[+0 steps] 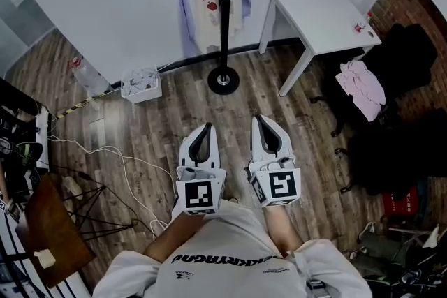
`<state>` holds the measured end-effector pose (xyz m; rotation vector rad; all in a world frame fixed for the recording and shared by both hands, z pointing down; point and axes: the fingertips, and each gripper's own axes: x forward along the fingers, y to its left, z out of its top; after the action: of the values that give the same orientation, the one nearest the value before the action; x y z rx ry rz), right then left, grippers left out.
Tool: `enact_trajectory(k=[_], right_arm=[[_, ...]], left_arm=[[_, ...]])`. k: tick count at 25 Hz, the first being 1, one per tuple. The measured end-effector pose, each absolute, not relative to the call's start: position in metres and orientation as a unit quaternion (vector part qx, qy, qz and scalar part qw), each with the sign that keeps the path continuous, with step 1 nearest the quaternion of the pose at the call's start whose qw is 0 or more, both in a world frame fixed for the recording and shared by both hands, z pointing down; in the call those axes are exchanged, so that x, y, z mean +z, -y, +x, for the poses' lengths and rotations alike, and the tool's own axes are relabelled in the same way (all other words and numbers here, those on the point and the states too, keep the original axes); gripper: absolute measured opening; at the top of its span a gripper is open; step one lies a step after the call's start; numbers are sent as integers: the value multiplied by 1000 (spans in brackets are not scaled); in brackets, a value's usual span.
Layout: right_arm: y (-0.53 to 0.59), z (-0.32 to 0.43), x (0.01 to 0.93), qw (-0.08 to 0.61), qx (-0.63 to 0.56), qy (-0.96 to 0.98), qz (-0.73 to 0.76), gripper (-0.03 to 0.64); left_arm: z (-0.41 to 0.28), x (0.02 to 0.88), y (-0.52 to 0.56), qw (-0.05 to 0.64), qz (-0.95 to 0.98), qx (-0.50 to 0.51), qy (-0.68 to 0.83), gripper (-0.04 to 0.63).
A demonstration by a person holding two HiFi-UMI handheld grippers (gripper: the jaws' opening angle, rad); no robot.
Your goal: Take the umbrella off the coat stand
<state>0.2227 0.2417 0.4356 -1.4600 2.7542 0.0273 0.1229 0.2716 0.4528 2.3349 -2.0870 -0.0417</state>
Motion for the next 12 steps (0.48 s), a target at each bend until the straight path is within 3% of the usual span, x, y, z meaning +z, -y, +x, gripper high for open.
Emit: enact_trajectory(k=[12], right_arm=[[-65, 108, 426, 16, 10, -873, -487, -5]], left_arm=[[10, 444, -74, 8, 761, -20, 649, -3]])
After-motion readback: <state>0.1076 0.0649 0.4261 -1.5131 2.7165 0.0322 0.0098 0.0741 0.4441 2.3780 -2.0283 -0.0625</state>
